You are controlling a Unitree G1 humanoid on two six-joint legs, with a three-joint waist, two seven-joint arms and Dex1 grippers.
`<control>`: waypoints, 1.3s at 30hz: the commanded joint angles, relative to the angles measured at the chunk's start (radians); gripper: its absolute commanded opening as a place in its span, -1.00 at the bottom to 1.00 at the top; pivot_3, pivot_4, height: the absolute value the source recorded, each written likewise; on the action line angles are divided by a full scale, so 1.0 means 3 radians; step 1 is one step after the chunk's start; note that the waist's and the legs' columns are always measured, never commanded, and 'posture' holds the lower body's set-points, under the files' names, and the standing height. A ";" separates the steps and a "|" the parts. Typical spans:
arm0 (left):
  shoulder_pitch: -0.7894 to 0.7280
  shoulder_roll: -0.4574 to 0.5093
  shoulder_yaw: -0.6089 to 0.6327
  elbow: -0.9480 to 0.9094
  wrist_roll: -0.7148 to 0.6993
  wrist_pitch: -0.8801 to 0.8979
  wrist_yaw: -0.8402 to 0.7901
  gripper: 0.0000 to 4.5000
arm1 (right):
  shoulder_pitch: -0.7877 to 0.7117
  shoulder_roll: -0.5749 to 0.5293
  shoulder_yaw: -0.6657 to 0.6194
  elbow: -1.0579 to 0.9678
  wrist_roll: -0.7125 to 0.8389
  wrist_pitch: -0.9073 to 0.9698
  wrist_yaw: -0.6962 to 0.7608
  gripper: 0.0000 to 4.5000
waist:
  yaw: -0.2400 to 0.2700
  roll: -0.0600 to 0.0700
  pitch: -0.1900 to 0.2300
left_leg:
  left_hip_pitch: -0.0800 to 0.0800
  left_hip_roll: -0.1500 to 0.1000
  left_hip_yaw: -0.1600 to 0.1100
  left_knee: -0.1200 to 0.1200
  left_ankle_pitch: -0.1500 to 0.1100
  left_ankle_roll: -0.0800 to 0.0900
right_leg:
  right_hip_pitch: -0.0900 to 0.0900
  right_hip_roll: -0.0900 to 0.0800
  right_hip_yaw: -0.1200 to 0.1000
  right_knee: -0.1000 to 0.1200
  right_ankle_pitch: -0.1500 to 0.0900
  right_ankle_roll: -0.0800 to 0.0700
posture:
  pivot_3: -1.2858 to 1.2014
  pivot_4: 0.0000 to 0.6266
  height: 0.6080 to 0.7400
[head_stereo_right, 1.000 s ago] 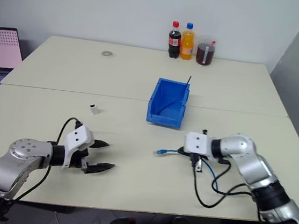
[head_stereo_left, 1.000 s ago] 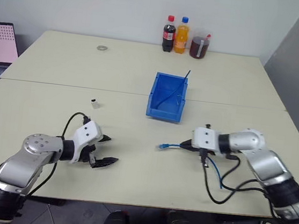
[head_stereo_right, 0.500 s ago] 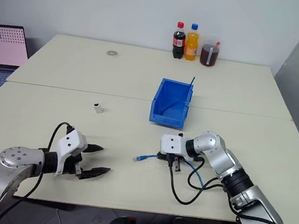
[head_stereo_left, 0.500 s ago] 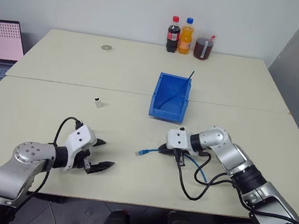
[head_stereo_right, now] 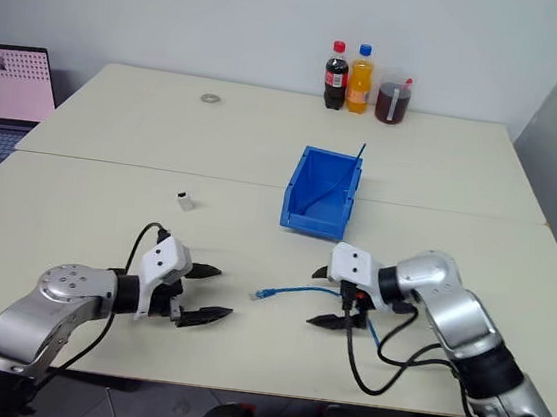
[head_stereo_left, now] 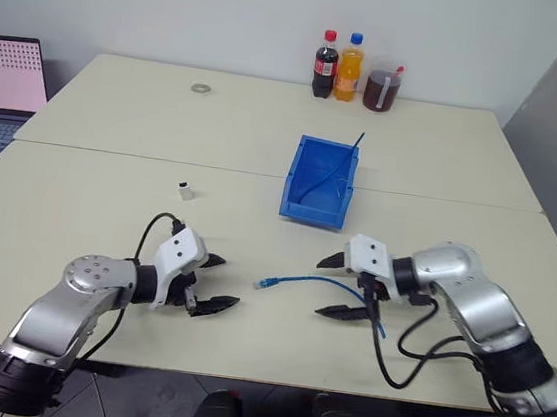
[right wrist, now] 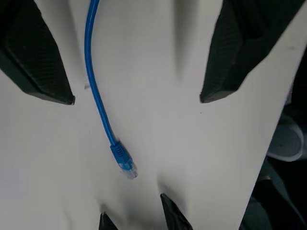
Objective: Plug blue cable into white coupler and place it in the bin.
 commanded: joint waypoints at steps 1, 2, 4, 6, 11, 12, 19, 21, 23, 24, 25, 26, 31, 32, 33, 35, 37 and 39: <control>-0.0158 -0.0046 -0.0151 0.0087 0.0086 -0.0035 -0.0005 1.00 | 0.0313 -0.0125 -0.0270 -0.0654 0.0232 0.0391 -0.0223 0.99 | -0.0009 0.0000 0.0000 | 0.0001 -0.0001 0.0000 0.0000 0.0000 0.0000 | 0.0000 0.0001 0.0001 0.0000 -0.0001 0.0002 | 0.03 -0.52 1.00; -0.0213 -0.0062 -0.0222 0.0133 0.0140 -0.0047 0.0005 1.00 | 0.0418 -0.0145 -0.0331 -0.0781 0.0265 0.0475 -0.0310 0.99 | -0.0007 0.0000 0.0000 | 0.0001 -0.0002 0.0000 0.0000 0.0000 0.0000 | 0.0000 0.0001 0.0001 0.0000 -0.0003 0.0005 | 0.03 -0.52 1.00; -0.0290 -0.0099 -0.0307 0.0205 0.0212 -0.0067 0.0017 1.00 | 0.0518 -0.0152 -0.0398 -0.0932 0.0320 0.0606 -0.0449 0.99 | -0.0005 0.0000 0.0000 | 0.0001 -0.0003 0.0000 0.0001 0.0000 0.0000 | 0.0000 0.0002 -0.0001 0.0001 -0.0007 0.0012 | 0.03 -0.52 1.00; -0.0344 -0.0142 -0.0361 0.0251 0.0236 -0.0056 0.0018 1.00 | 0.0550 -0.0150 -0.0415 -0.1008 0.0347 0.0678 -0.0566 0.99 | -0.0010 0.0000 0.0000 | 0.0002 -0.0003 0.0001 0.0001 0.0000 0.0000 | 0.0001 0.0003 0.0001 0.0002 -0.0007 0.0013 | 0.03 -0.52 1.00; -0.0437 -0.0243 -0.0539 0.0313 0.0343 -0.0062 0.0019 0.92 | 0.0594 -0.0164 -0.0426 -0.1100 0.0389 0.0757 -0.0755 1.00 | -0.0002 -0.0001 -0.0001 | 0.0007 -0.0004 0.0002 0.0007 0.0000 0.0000 | 0.0009 0.0007 0.0000 0.0000 -0.0007 0.0016 | 0.03 -0.52 1.00; -0.0446 -0.0245 -0.0569 0.0314 0.0359 -0.0057 0.0008 0.83 | 0.0596 -0.0169 -0.0425 -0.1109 0.0394 0.0759 -0.0785 1.00 | 0.0003 -0.0001 -0.0001 | 0.0006 -0.0005 0.0002 0.0007 0.0000 0.0000 | 0.0010 0.0007 0.0000 -0.0001 -0.0007 0.0016 | 0.03 -0.52 1.00; -0.0406 -0.0243 -0.0688 0.0314 0.0454 -0.0048 -0.0013 0.11 | 0.0612 -0.0203 -0.0434 -0.1131 0.0438 0.0730 -0.0939 1.00 | 0.0004 -0.0002 -0.0003 | 0.0007 -0.0004 0.0001 0.0008 0.0000 0.0000 | 0.0012 0.0004 0.0001 -0.0002 -0.0007 0.0017 | 0.03 -0.52 1.00; -0.0381 -0.0285 -0.0717 0.0266 0.0445 -0.0023 0.0002 -0.10 | 0.0610 -0.0181 -0.0443 -0.1128 0.0444 0.0733 -0.1000 1.00 | 0.0004 -0.0001 -0.0004 | 0.0007 -0.0004 0.0001 0.0008 0.0000 0.0000 | 0.0012 0.0004 0.0000 -0.0002 -0.0007 0.0017 | 0.03 -0.52 1.00; -0.0345 -0.0325 -0.0744 0.0195 0.0429 0.0017 0.0010 -0.34 | 0.0618 -0.0174 -0.0440 -0.1128 0.0449 0.0739 -0.1046 1.00 | 0.0004 -0.0001 -0.0005 | 0.0007 -0.0004 0.0001 0.0008 0.0000 0.0000 | 0.0012 0.0004 0.0001 -0.0002 -0.0007 0.0017 | 0.03 -0.52 1.00; -0.0325 -0.0334 -0.0752 0.0164 0.0421 0.0041 0.0009 -0.40 | 0.0626 -0.0175 -0.0438 -0.1129 0.0451 0.0740 -0.1067 1.00 | 0.0004 -0.0001 -0.0005 | 0.0007 -0.0004 0.0001 0.0008 0.0000 0.0000 | 0.0013 0.0004 0.0001 -0.0002 -0.0007 0.0017 | 0.03 -0.52 1.00; -0.0306 -0.0339 -0.0754 0.0141 0.0423 0.0053 0.0013 -0.51 | 0.0634 -0.0176 -0.0437 -0.1131 0.0453 0.0738 -0.1084 1.00 | 0.0004 -0.0001 -0.0005 | 0.0007 -0.0004 0.0001 0.0008 0.0000 0.0000 | 0.0013 0.0003 0.0001 -0.0002 -0.0007 0.0017 | 0.03 -0.52 1.00; -0.0287 -0.0337 -0.0751 0.0124 0.0421 0.0067 0.0009 -0.59 | 0.0640 -0.0177 -0.0438 -0.1133 0.0456 0.0738 -0.1101 1.00 | 0.0005 -0.0001 -0.0006 | 0.0007 -0.0003 0.0001 0.0008 0.0000 0.0000 | 0.0013 0.0003 0.0000 -0.0003 -0.0007 0.0017 | 0.03 -0.52 1.00; -0.0233 -0.0312 -0.0678 0.0126 0.0414 0.0047 0.0008 -0.90 | 0.0723 -0.0178 -0.0523 -0.1173 0.0574 0.0771 -0.1136 1.00 | 0.0004 -0.0001 -0.0006 | 0.0008 -0.0003 0.0000 0.0008 0.0000 0.0000 | 0.0014 0.0002 0.0000 -0.0002 -0.0007 0.0017 | 0.03 -0.52 1.00; -0.0244 -0.0309 -0.0653 0.0146 0.0404 0.0041 0.0006 -0.90 | 0.0748 -0.0183 -0.0552 -0.1189 0.0616 0.0758 -0.1127 1.00 | 0.0004 -0.0001 -0.0006 | 0.0008 -0.0003 0.0000 0.0008 0.0000 0.0000 | 0.0015 0.0003 0.0000 -0.0002 -0.0007 0.0017 | 0.03 -0.52 1.00; -0.0256 -0.0312 -0.0627 0.0165 0.0392 0.0034 0.0011 -0.90 | 0.0772 -0.0181 -0.0584 -0.1203 0.0663 0.0776 -0.1135 1.00 | 0.0004 -0.0001 -0.0006 | 0.0008 -0.0003 0.0000 0.0008 0.0000 0.0000 | 0.0015 0.0003 0.0000 -0.0002 -0.0007 0.0017 | 0.03 -0.52 1.00; -0.0301 -0.0334 -0.0545 0.0210 0.0332 0.0007 0.0011 -0.90 | 0.0851 -0.0163 -0.0671 -0.1252 0.0779 0.0800 -0.1138 1.00 | 0.0004 -0.0001 -0.0006 | 0.0009 -0.0003 0.0000 0.0007 0.0000 0.0000 | 0.0015 0.0003 0.0001 -0.0002 -0.0007 0.0017 | 0.03 -0.52 1.00; -0.0339 -0.0360 -0.0472 0.0227 0.0259 -0.0008 0.0010 -0.90 | 0.0922 -0.0133 -0.0753 -0.1283 0.0886 0.0842 -0.1178 1.00 | 0.0002 -0.0001 -0.0006 | 0.0010 -0.0003 0.0000 0.0008 0.0000 0.0000 | 0.0016 0.0003 0.0000 -0.0003 -0.0007 0.0018 | 0.03 -0.52 1.00; -0.0386 -0.0388 -0.0407 0.0244 0.0185 -0.0061 -0.0002 -0.90 | 0.0997 -0.0109 -0.0840 -0.1314 0.0991 0.0888 -0.1233 1.00 | 0.0002 -0.0001 -0.0006 | 0.0010 -0.0003 0.0000 0.0008 0.0000 0.0000 | 0.0016 0.0004 0.0000 -0.0002 -0.0007 0.0017 | 0.03 -0.52 1.00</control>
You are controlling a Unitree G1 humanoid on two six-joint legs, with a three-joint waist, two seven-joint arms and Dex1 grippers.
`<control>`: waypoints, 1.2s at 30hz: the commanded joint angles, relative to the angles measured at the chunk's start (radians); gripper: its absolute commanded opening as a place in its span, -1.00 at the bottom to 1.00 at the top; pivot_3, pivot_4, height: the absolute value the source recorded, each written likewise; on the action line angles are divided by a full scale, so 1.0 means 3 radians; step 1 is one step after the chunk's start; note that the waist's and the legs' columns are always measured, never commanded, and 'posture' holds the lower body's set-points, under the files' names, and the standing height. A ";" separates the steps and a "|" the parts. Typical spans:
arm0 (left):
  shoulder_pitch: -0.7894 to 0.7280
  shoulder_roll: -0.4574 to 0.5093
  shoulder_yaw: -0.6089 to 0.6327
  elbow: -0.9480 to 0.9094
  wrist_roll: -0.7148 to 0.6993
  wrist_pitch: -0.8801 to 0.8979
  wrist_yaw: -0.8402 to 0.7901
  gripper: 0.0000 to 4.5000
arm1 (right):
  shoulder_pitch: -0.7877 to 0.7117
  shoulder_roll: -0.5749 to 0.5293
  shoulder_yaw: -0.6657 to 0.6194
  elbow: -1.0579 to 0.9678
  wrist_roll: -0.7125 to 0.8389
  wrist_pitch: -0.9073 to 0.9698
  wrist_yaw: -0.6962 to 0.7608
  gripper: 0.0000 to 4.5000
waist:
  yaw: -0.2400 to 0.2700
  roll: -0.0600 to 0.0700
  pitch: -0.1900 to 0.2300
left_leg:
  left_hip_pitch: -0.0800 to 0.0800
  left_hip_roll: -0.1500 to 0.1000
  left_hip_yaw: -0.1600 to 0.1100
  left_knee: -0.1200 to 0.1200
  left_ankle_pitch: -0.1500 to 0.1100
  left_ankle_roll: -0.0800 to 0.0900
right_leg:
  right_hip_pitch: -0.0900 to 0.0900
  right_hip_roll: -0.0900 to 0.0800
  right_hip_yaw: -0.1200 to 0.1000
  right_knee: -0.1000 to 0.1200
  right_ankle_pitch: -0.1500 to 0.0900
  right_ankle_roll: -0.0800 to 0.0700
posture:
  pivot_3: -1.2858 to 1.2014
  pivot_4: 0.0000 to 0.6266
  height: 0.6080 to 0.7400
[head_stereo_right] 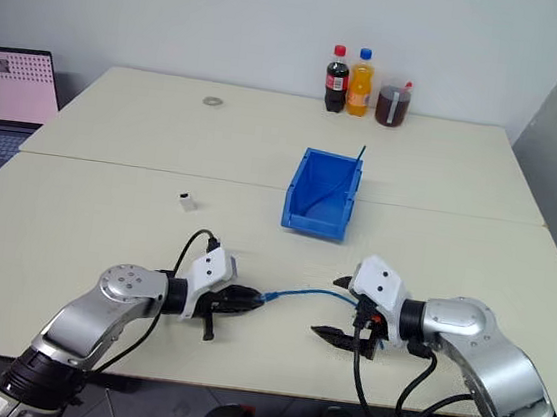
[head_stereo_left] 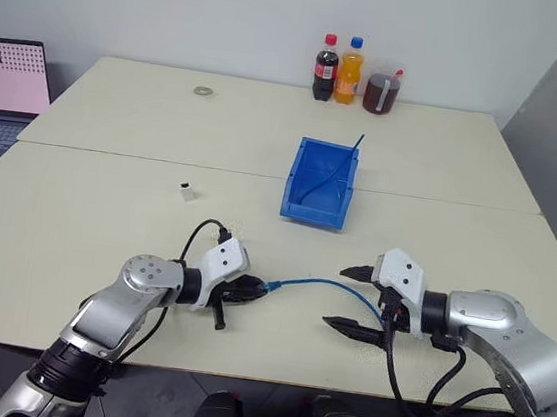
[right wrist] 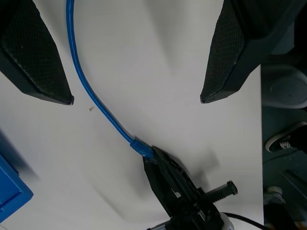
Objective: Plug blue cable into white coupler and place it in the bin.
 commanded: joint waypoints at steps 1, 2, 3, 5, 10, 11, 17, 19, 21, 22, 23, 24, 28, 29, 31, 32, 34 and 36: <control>-0.0079 -0.0064 0.0145 0.0058 -0.0133 -0.0093 -0.0034 -0.90 | 0.0131 0.0049 -0.0264 -0.0196 0.0262 0.0089 -0.0100 1.00 | 0.0001 0.0000 0.0000 | 0.0000 -0.0001 0.0000 0.0000 0.0000 0.0000 | 0.0000 0.0000 0.0000 0.0000 0.0000 0.0000 | 0.03 -0.52 1.00; -0.0146 -0.0122 0.0215 0.0067 -0.0213 -0.0116 -0.0024 -0.90 | 0.0222 0.0046 -0.0377 -0.0243 0.0468 0.0262 -0.0098 1.00 | 0.0004 0.0000 0.0000 | -0.0001 0.0000 0.0000 0.0000 0.0000 0.0000 | 0.0000 0.0000 -0.0001 0.0000 0.0000 0.0000 | 0.03 -0.52 1.00; -0.0194 -0.0166 0.0266 0.0074 -0.0267 -0.0128 -0.0017 -0.90 | 0.0286 0.0039 -0.0459 -0.0279 0.0626 0.0394 -0.0101 1.00 | 0.0009 -0.0001 0.0000 | -0.0003 0.0000 0.0000 0.0001 0.0000 0.0000 | 0.0000 0.0000 -0.0002 0.0000 0.0000 0.0000 | 0.03 -0.52 1.00; -0.0296 -0.0243 0.0342 0.0057 -0.0393 -0.0080 -0.0021 -0.90 | 0.0398 0.0102 -0.0588 -0.0343 0.0823 0.0501 -0.0187 1.00 | 0.0013 -0.0002 0.0001 | -0.0007 0.0001 0.0000 0.0004 0.0000 0.0000 | 0.0000 -0.0001 -0.0007 -0.0001 0.0000 0.0000 | 0.03 -0.52 1.00; -0.0519 -0.0370 0.0494 -0.0076 -0.0823 0.0286 -0.0066 -0.90 | 0.0536 0.0501 -0.0753 -0.0402 0.1110 0.0486 -0.0597 1.00 | -0.0007 -0.0002 0.0001 | -0.0007 -0.0001 -0.0001 0.0005 0.0000 0.0000 | 0.0000 0.0001 -0.0006 0.0000 0.0000 0.0001 | 0.03 -0.52 1.00; -0.0556 -0.0390 0.0525 -0.0101 -0.0909 0.0374 -0.0060 -0.90 | 0.0545 0.0581 -0.0771 -0.0398 0.1147 0.0467 -0.0670 1.00 | -0.0014 -0.0002 0.0001 | -0.0007 0.0000 -0.0001 0.0005 0.0000 0.0000 | 0.0000 0.0003 -0.0005 0.0000 0.0001 0.0001 | 0.03 -0.52 1.00; -0.0763 -0.0351 0.0636 -0.0297 -0.1440 0.0873 -0.0118 -0.90 | 0.0343 0.1140 -0.0943 -0.0158 0.1565 0.0550 -0.1218 1.00 | -0.0016 -0.0001 0.0001 | -0.0005 0.0001 -0.0010 0.0004 0.0000 0.0000 | 0.0000 0.0010 -0.0004 0.0001 0.0001 0.0001 | 0.03 -0.52 1.00; -0.0794 -0.0358 0.0674 -0.0312 -0.1538 0.0946 -0.0087 -0.90 | 0.0223 0.1217 -0.0984 -0.0045 0.1718 0.0618 -0.1348 1.00 | -0.0016 -0.0001 0.0001 | -0.0004 0.0001 -0.0009 0.0005 0.0000 0.0000 | 0.0000 0.0009 -0.0002 0.0002 0.0001 0.0001 | 0.03 -0.52 1.00; -0.0817 -0.0372 0.0703 -0.0333 -0.1630 0.1013 -0.0057 -0.90 | 0.0113 0.1295 -0.1009 0.0065 0.1825 0.0624 -0.1465 1.00 | -0.0014 -0.0001 0.0001 | -0.0004 0.0000 -0.0009 0.0005 0.0000 0.0000 | 0.0000 0.0009 -0.0001 0.0001 0.0001 0.0002 | 0.03 -0.52 1.00; -0.0826 -0.0383 0.0719 -0.0347 -0.1680 0.1052 -0.0032 -0.90 | 0.0067 0.1325 -0.1011 0.0109 0.1900 0.0636 -0.1511 1.00 | -0.0013 -0.0001 0.0001 | -0.0004 0.0000 -0.0009 0.0005 0.0000 0.0000 | 0.0000 0.0009 -0.0001 0.0001 0.0001 0.0002 | 0.03 -0.52 1.00; -0.0834 -0.0390 0.0732 -0.0365 -0.1732 0.1091 -0.0015 -0.90 | 0.0013 0.1366 -0.1003 0.0146 0.1956 0.0636 -0.1559 1.00 | -0.0013 -0.0001 0.0001 | -0.0005 0.0000 -0.0009 0.0005 0.0000 0.0000 | 0.0000 0.0009 -0.0001 0.0000 0.0001 0.0002 | 0.03 -0.52 1.00; -0.0839 -0.0400 0.0748 -0.0381 -0.1786 0.1132 0.0003 -0.90 | -0.0043 0.1415 -0.0997 0.0183 0.2026 0.0636 -0.1614 1.00 | -0.0012 -0.0001 0.0001 | -0.0005 0.0000 -0.0009 0.0004 0.0000 0.0000 | 0.0000 0.0009 -0.0001 0.0000 0.0001 0.0001 | 0.03 -0.52 1.00; -0.0853 -0.0431 0.0799 -0.0414 -0.1946 0.1252 0.0094 -0.90 | -0.0251 0.1546 -0.0998 0.0294 0.2324 0.0636 -0.1808 1.00 | -0.0014 0.0000 0.0001 | -0.0006 0.0001 -0.0009 0.0003 0.0000 0.0000 | -0.0002 0.0009 -0.0001 -0.0001 0.0001 0.0001 | 0.03 -0.52 1.00; -0.0859 -0.0436 0.0813 -0.0416 -0.1988 0.1281 0.0111 -0.90 | -0.0287 0.1545 -0.0983 0.0312 0.2379 0.0650 -0.1822 1.00 | -0.0013 0.0000 0.0001 | -0.0007 0.0001 -0.0009 0.0003 0.0000 0.0000 | -0.0002 0.0009 -0.0001 -0.0001 0.0001 0.0001 | 0.03 -0.52 1.00; -0.0874 -0.0441 0.0836 -0.0419 -0.2066 0.1331 0.0133 -0.90 | -0.0336 0.1531 -0.0933 0.0345 0.2424 0.0657 -0.1836 1.00 | -0.0014 0.0000 0.0001 | -0.0007 0.0001 -0.0010 0.0003 0.0000 0.0000 | -0.0002 0.0009 -0.0002 -0.0001 0.0001 0.0001 | 0.03 -0.52 1.00; -0.0884 -0.0450 0.0848 -0.0422 -0.2107 0.1357 0.0156 -0.90 | -0.0360 0.1522 -0.0907 0.0365 0.2439 0.0655 -0.1838 1.00 | -0.0014 0.0000 0.0001 | -0.0007 0.0001 -0.0009 0.0003 0.0000 0.0000 | -0.0002 0.0009 -0.0001 -0.0001 0.0001 0.0001 | 0.03 -0.52 1.00; -0.0903 -0.0459 0.0867 -0.0423 -0.2172 0.1394 0.0197 -0.90 | -0.0409 0.1515 -0.0865 0.0411 0.2454 0.0639 -0.1844 1.00 | -0.0014 0.0000 0.0001 | -0.0007 0.0001 -0.0009 0.0003 0.0000 0.0000 | -0.0002 0.0009 -0.0001 -0.0002 0.0001 0.0001 | 0.03 -0.52 1.00; -0.0915 -0.0456 0.0878 -0.0423 -0.2206 0.1412 0.0222 -0.90 | -0.0453 0.1505 -0.0832 0.0448 0.2461 0.0619 -0.1834 1.00 | -0.0013 0.0000 0.0001 | -0.0007 0.0000 -0.0009 0.0003 0.0000 0.0000 | -0.0002 0.0009 -0.0001 -0.0002 0.0001 0.0001 | 0.03 -0.52 1.00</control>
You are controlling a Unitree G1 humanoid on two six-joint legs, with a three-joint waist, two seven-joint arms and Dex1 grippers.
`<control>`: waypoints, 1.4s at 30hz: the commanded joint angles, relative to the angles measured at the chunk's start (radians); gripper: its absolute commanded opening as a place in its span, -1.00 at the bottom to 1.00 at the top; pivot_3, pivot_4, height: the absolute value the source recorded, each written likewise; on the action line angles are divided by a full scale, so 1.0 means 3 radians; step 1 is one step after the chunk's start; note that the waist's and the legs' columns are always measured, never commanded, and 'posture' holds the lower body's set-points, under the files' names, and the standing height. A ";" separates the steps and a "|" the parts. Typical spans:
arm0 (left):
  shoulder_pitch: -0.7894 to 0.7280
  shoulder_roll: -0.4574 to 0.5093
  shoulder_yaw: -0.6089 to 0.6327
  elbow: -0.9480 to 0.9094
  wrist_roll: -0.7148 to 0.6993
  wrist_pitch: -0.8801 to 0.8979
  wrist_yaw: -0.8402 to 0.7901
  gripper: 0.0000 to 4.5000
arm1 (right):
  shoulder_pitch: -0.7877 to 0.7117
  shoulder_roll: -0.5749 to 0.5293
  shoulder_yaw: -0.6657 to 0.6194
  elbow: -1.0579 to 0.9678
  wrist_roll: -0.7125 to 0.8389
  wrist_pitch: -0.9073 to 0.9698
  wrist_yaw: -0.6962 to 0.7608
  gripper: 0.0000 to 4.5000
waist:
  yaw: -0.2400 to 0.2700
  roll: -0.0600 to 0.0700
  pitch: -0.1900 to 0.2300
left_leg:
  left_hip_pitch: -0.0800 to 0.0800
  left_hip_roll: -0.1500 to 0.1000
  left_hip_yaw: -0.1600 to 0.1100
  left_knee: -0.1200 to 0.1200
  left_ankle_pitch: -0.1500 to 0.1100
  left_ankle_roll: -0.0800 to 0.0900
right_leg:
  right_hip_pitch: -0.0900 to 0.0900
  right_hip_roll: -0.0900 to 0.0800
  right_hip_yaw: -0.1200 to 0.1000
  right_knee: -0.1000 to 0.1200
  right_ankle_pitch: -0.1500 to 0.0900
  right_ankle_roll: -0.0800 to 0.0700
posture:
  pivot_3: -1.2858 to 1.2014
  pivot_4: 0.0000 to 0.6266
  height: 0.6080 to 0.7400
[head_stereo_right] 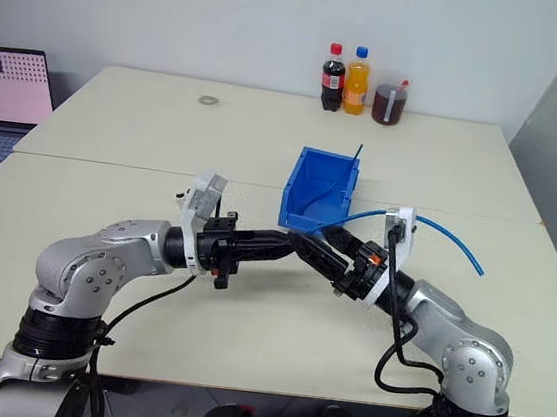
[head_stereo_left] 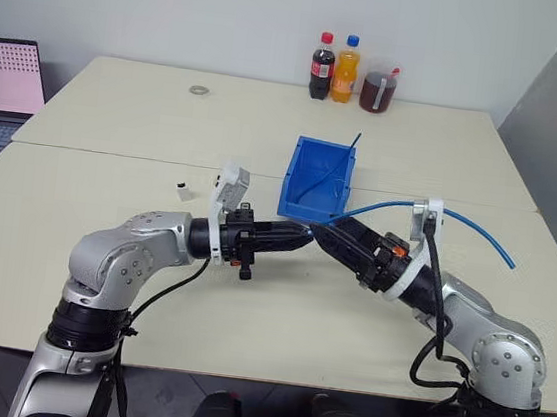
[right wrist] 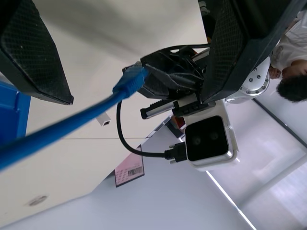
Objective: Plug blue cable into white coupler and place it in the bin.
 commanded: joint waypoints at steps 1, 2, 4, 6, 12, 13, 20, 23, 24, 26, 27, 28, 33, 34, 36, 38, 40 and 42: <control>-0.0092 -0.0007 0.0098 -0.0128 -0.0151 0.0031 0.0052 -0.90 | -0.0134 -0.0034 0.0039 0.0000 0.0124 -0.0032 0.0019 1.00 | 0.0000 0.0000 0.0000 | 0.0000 0.0000 0.0000 0.0000 0.0000 0.0000 | 0.0000 0.0000 0.0000 0.0000 0.0000 0.0000 | 0.03 -0.52 1.00; -0.0097 -0.0006 0.0103 -0.0128 -0.0170 0.0039 0.0065 -0.90 | -0.0139 -0.0048 0.0045 0.0005 0.0130 -0.0033 0.0033 1.00 | -0.0001 0.0000 0.0000 | 0.0000 0.0000 0.0000 0.0000 0.0000 0.0000 | 0.0000 0.0000 0.0001 0.0000 0.0000 0.0000 | 0.03 -0.52 1.00; -0.0106 -0.0003 0.0113 -0.0128 -0.0204 0.0053 0.0086 -0.90 | -0.0147 -0.0066 0.0055 0.0017 0.0141 -0.0034 0.0048 1.00 | 0.0000 0.0000 0.0000 | 0.0000 0.0000 0.0000 0.0000 0.0000 0.0000 | 0.0000 0.0000 0.0000 0.0000 0.0000 0.0000 | 0.03 -0.52 1.00; -0.0105 0.0006 0.0117 -0.0140 -0.0228 0.0067 0.0101 -0.90 | -0.0157 -0.0069 0.0064 0.0030 0.0162 -0.0043 0.0052 1.00 | 0.0000 0.0000 0.0000 | 0.0000 0.0000 0.0000 -0.0001 0.0000 0.0000 | 0.0000 0.0000 0.0000 -0.0001 0.0000 0.0000 | 0.03 -0.52 1.00; -0.0066 0.0035 0.0122 -0.0204 -0.0302 0.0101 0.0142 -0.90 | -0.0187 -0.0080 0.0066 0.0064 0.0238 -0.0055 0.0063 0.39 | 0.0000 0.0000 0.0000 | 0.0000 0.0000 0.0000 -0.0002 0.0000 0.0000 | -0.0001 0.0000 0.0000 -0.0001 0.0000 0.0000 | 0.03 -0.52 1.00; -0.0061 0.0038 0.0124 -0.0212 -0.0312 0.0109 0.0145 -0.90 | -0.0196 -0.0078 0.0068 0.0072 0.0250 -0.0057 0.0064 0.26 | 0.0000 0.0000 0.0000 | 0.0000 0.0000 0.0000 -0.0002 0.0000 0.0000 | -0.0001 0.0000 0.0001 -0.0001 0.0000 0.0000 | 0.03 -0.52 1.00; -0.0009 0.0089 0.0117 -0.0258 -0.0361 0.0150 0.0119 -0.90 | -0.0244 -0.0062 0.0059 0.0120 0.0364 -0.0053 0.0066 -0.51 | -0.0001 0.0000 0.0000 | 0.0000 0.0000 0.0001 -0.0002 0.0000 0.0000 | -0.0001 0.0000 0.0001 -0.0001 0.0000 0.0000 | 0.03 -0.52 1.00; 0.0006 0.0116 0.0108 -0.0243 -0.0358 0.0135 0.0103 -0.90 | -0.0248 -0.0091 0.0070 0.0124 0.0424 -0.0033 0.0077 -0.86 | 0.0000 0.0000 0.0000 | 0.0000 0.0000 0.0000 -0.0003 0.0000 0.0000 | -0.0001 0.0000 0.0001 -0.0002 0.0000 0.0000 | 0.03 -0.52 1.00; 0.0005 0.0122 0.0103 -0.0231 -0.0351 0.0124 0.0097 -0.90 | -0.0245 -0.0104 0.0077 0.0125 0.0445 -0.0026 0.0087 -0.93 | 0.0000 0.0000 0.0000 | 0.0000 0.0000 0.0001 -0.0003 0.0000 0.0000 | -0.0002 0.0000 0.0001 -0.0002 0.0000 0.0000 | 0.03 -0.52 1.00; -0.0002 0.0129 0.0100 -0.0203 -0.0341 0.0110 0.0086 -0.90 | -0.0242 -0.0128 0.0090 0.0126 0.0479 -0.0019 0.0098 -0.93 | 0.0000 0.0000 0.0000 | 0.0000 0.0000 0.0001 -0.0003 0.0000 0.0000 | -0.0002 0.0000 0.0001 -0.0002 0.0000 0.0000 | 0.03 -0.52 1.00; -0.0006 0.0132 0.0096 -0.0190 -0.0325 0.0097 0.0079 -0.90 | -0.0242 -0.0142 0.0096 0.0128 0.0496 -0.0017 0.0104 -0.93 | 0.0000 0.0000 0.0000 | 0.0000 0.0000 0.0001 -0.0003 0.0000 0.0000 | -0.0002 0.0000 0.0001 -0.0002 0.0000 0.0000 | 0.03 -0.52 1.00; -0.0009 0.0134 0.0095 -0.0182 -0.0318 0.0092 0.0073 -0.90 | -0.0242 -0.0153 0.0101 0.0129 0.0511 -0.0016 0.0107 -0.93 | 0.0000 0.0000 0.0000 | 0.0000 0.0000 0.0001 -0.0003 0.0000 0.0000 | -0.0002 0.0000 0.0001 -0.0002 0.0000 0.0000 | 0.03 -0.52 1.00; 0.0003 0.0129 0.0085 -0.0160 -0.0284 0.0068 0.0042 -0.90 | -0.0241 -0.0209 0.0121 0.0128 0.0594 0.0001 0.0121 -0.93 | 0.0000 0.0000 0.0000 | 0.0000 0.0000 0.0002 -0.0004 0.0000 0.0000 | -0.0002 0.0000 0.0001 -0.0002 0.0000 0.0000 | 0.03 -0.52 1.00; 0.0006 0.0130 0.0083 -0.0159 -0.0285 0.0070 0.0035 -0.90 | -0.0236 -0.0223 0.0127 0.0126 0.0609 0.0005 0.0124 -0.93 | 0.0000 0.0000 0.0000 | 0.0000 0.0000 0.0002 -0.0004 0.0000 0.0000 | -0.0002 0.0000 0.0001 -0.0002 0.0000 0.0000 | 0.03 -0.52 1.00; 0.0011 0.0132 0.0081 -0.0162 -0.0285 0.0069 0.0023 -0.90 | -0.0225 -0.0244 0.0138 0.0120 0.0623 0.0002 0.0125 -0.93 | 0.0000 0.0000 0.0000 | 0.0000 0.0000 0.0002 -0.0004 0.0000 0.0000 | -0.0002 0.0000 0.0002 -0.0002 0.0000 0.0000 | 0.03 -0.52 1.00; 0.0014 0.0133 0.0082 -0.0165 -0.0281 0.0067 0.0015 -0.90 | -0.0214 -0.0269 0.0151 0.0114 0.0620 -0.0006 0.0128 -0.93 | 0.0000 0.0000 0.0000 | 0.0000 0.0000 0.0002 -0.0005 0.0000 0.0000 | -0.0002 0.0000 0.0002 -0.0002 0.0000 0.0000 | 0.03 -0.52 1.00; 0.0021 0.0134 0.0082 -0.0170 -0.0274 0.0064 0.0008 -0.90 | -0.0207 -0.0290 0.0164 0.0103 0.0579 -0.0024 0.0132 -0.93 | 0.0000 0.0000 0.0000 | 0.0000 0.0000 0.0002 -0.0005 0.0000 0.0000 | -0.0003 0.0000 0.0002 -0.0002 0.0000 0.0000 | 0.03 -0.52 1.00; 0.0025 0.0133 0.0081 -0.0174 -0.0267 0.0061 0.0006 -0.90 | -0.0206 -0.0318 0.0184 0.0092 0.0555 -0.0034 0.0177 -0.93 | 0.0000 0.0000 0.0000 | 0.0000 0.0000 0.0002 -0.0005 0.0000 0.0000 | -0.0003 0.0000 0.0002 -0.0003 0.0000 0.0000 | 0.03 -0.52 1.00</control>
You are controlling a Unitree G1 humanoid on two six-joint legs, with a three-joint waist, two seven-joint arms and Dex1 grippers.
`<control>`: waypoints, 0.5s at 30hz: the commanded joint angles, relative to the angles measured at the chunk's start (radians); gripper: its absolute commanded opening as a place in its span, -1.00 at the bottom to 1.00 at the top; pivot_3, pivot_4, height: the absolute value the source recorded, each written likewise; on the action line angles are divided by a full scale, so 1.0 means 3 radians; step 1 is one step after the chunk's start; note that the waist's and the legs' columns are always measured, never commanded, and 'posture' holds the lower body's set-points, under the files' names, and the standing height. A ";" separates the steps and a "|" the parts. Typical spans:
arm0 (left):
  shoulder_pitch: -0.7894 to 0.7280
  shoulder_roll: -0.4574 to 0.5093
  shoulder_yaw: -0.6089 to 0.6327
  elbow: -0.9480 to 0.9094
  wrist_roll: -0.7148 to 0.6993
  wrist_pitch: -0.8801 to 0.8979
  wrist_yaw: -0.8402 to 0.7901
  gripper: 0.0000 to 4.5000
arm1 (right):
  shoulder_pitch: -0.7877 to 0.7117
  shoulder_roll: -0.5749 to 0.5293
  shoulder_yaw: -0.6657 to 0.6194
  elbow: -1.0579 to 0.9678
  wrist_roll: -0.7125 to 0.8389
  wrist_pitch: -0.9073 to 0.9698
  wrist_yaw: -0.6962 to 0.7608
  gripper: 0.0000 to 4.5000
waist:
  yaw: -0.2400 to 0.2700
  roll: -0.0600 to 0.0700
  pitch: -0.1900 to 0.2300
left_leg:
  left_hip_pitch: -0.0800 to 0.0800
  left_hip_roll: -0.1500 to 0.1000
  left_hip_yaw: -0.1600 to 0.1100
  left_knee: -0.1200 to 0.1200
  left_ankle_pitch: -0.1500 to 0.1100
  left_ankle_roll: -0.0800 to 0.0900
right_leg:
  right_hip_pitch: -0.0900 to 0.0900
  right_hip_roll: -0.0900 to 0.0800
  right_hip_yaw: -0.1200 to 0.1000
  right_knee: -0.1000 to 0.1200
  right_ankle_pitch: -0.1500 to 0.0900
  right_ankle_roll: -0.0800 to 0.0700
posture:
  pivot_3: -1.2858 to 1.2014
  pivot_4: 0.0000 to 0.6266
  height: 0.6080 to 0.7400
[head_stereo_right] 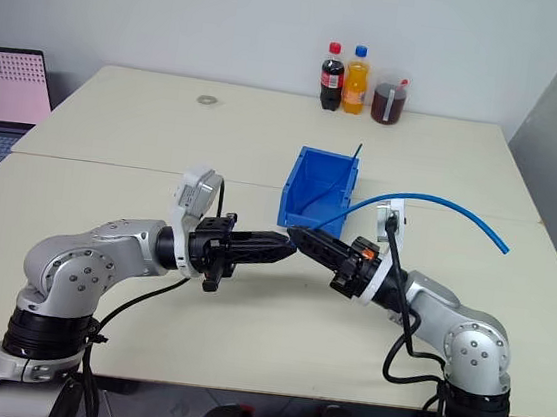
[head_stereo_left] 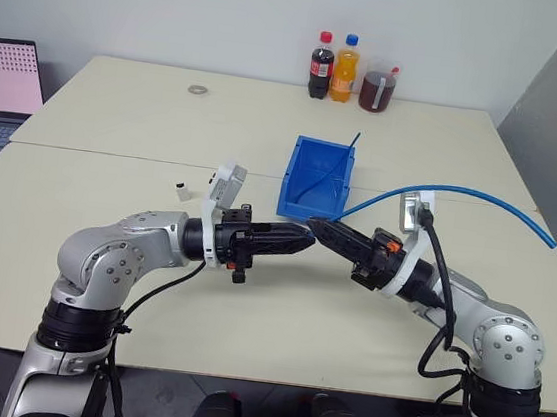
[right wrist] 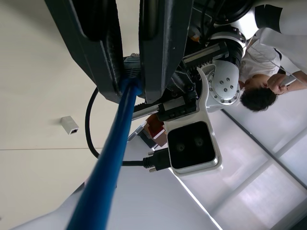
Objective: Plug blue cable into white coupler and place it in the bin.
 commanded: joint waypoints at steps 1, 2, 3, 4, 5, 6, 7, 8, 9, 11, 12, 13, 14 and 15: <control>0.0002 0.0037 0.0049 -0.0050 0.0028 -0.0082 0.0017 -0.90 | 0.0000 -0.0065 0.0045 -0.0107 0.0071 -0.0021 0.0121 -0.93 | 0.0000 0.0000 0.0000 | 0.0000 0.0000 0.0000 0.0000 0.0000 0.0000 | 0.0000 0.0000 0.0000 0.0000 0.0000 0.0000 | 0.03 -0.52 1.00; 0.0004 0.0037 0.0047 -0.0053 0.0030 -0.0084 0.0015 -0.90 | 0.0004 -0.0082 0.0055 -0.0111 0.0048 -0.0034 0.0139 -0.93 | 0.0000 0.0000 0.0000 | 0.0000 0.0000 0.0000 0.0000 0.0000 0.0000 | 0.0000 0.0000 0.0000 0.0000 0.0000 0.0000 | 0.03 -0.52 1.00; 0.0005 0.0038 0.0046 -0.0055 0.0032 -0.0085 0.0015 -0.90 | 0.0007 -0.0111 0.0071 -0.0120 -0.0012 -0.0052 0.0152 -0.77 | 0.0000 0.0000 0.0000 | 0.0000 0.0000 0.0000 0.0000 0.0000 0.0000 | 0.0000 0.0000 0.0000 -0.0001 0.0000 0.0000 | 0.03 -0.52 1.00; 0.0006 0.0039 0.0045 -0.0056 0.0033 -0.0086 0.0014 -0.90 | 0.0011 -0.0131 0.0083 -0.0126 -0.0058 -0.0071 0.0158 -0.62 | 0.0000 0.0000 0.0000 | 0.0000 0.0000 0.0000 0.0000 0.0000 0.0000 | 0.0000 0.0000 0.0000 -0.0001 0.0000 0.0000 | 0.03 -0.52 1.00; 0.0007 0.0041 0.0043 -0.0057 0.0034 -0.0088 0.0012 -0.90 | 0.0017 -0.0145 0.0088 -0.0130 -0.0080 -0.0088 0.0160 -0.55 | 0.0000 0.0000 0.0000 | 0.0000 0.0000 0.0000 -0.0001 0.0000 0.0000 | 0.0000 0.0000 0.0000 -0.0001 0.0000 0.0000 | 0.03 -0.52 1.00; 0.0006 0.0048 0.0040 -0.0059 0.0038 -0.0091 0.0002 -0.90 | 0.0024 -0.0192 0.0078 -0.0135 -0.0100 -0.0086 0.0162 -0.44 | 0.0000 0.0000 0.0000 | 0.0000 0.0000 0.0000 -0.0001 0.0000 0.0000 | 0.0000 0.0000 0.0000 -0.0001 0.0000 0.0000 | 0.03 -0.52 1.00; 0.0005 0.0053 0.0038 -0.0059 0.0042 -0.0094 -0.0005 -0.90 | 0.0029 -0.0225 0.0070 -0.0138 -0.0110 -0.0085 0.0167 -0.34 | -0.0001 0.0000 0.0000 | 0.0000 0.0000 0.0000 -0.0001 0.0000 0.0000 | 0.0000 0.0000 0.0000 -0.0001 0.0000 0.0000 | 0.03 -0.52 1.00; 0.0002 0.0064 0.0033 -0.0059 0.0046 -0.0097 -0.0025 -0.90 | 0.0053 -0.0303 0.0043 -0.0161 -0.0081 -0.0056 0.0212 -0.25 | 0.0001 0.0000 0.0000 | 0.0000 0.0000 0.0000 -0.0001 0.0000 0.0000 | -0.0001 0.0000 0.0000 -0.0001 0.0000 0.0000 | 0.03 -0.52 1.00; -0.0001 0.0071 0.0029 -0.0059 0.0050 -0.0098 -0.0038 -0.90 | 0.0074 -0.0367 0.0025 -0.0180 -0.0053 -0.0032 0.0248 -0.16 | 0.0001 0.0000 0.0000 | -0.0001 0.0000 0.0000 -0.0001 0.0000 0.0000 | -0.0001 0.0000 0.0000 -0.0001 0.0000 0.0000 | 0.03 -0.52 1.00; -0.0004 0.0079 0.0025 -0.0057 0.0054 -0.0099 -0.0053 -0.90 | 0.0103 -0.0452 0.0015 -0.0205 -0.0010 -0.0017 0.0298 0.03 | 0.0002 0.0000 0.0000 | -0.0001 0.0000 0.0000 -0.0001 0.0000 0.0000 | -0.0001 -0.0001 0.0000 -0.0002 0.0000 0.0000 | 0.03 -0.52 1.00; -0.0005 0.0084 0.0021 -0.0057 0.0052 -0.0099 -0.0061 -0.90 | 0.0115 -0.0477 0.0013 -0.0213 0.0002 -0.0025 0.0307 0.03 | 0.0002 0.0000 0.0000 | -0.0002 0.0000 0.0000 -0.0002 0.0000 0.0000 | -0.0001 -0.0001 0.0000 -0.0003 0.0000 0.0000 | 0.03 -0.52 1.00; -0.0006 0.0094 0.0011 -0.0056 0.0052 -0.0097 -0.0076 -0.90 | 0.0119 -0.0486 0.0006 -0.0216 0.0020 -0.0038 0.0301 0.03 | 0.0003 0.0000 0.0001 | -0.0002 0.0000 0.0000 -0.0002 0.0000 0.0000 | -0.0001 -0.0001 0.0000 -0.0003 0.0000 0.0000 | 0.03 -0.52 1.00; -0.0009 0.0104 0.0005 -0.0050 0.0054 -0.0095 -0.0091 -0.90 | 0.0116 -0.0488 0.0005 -0.0214 0.0032 -0.0049 0.0293 0.03 | 0.0002 0.0000 0.0001 | -0.0002 0.0000 0.0001 -0.0002 0.0000 0.0000 | -0.0001 -0.0001 0.0000 -0.0003 0.0000 0.0000 | 0.03 -0.52 1.00; -0.0009 0.0115 -0.0004 -0.0048 0.0060 -0.0096 -0.0110 -0.90 | 0.0103 -0.0478 0.0012 -0.0208 0.0027 -0.0069 0.0280 0.03 | -0.0001 0.0000 0.0001 | -0.0001 0.0000 0.0001 -0.0002 0.0000 0.0000 | -0.0001 -0.0001 0.0000 -0.0003 0.0000 0.0000 | 0.03 -0.52 1.00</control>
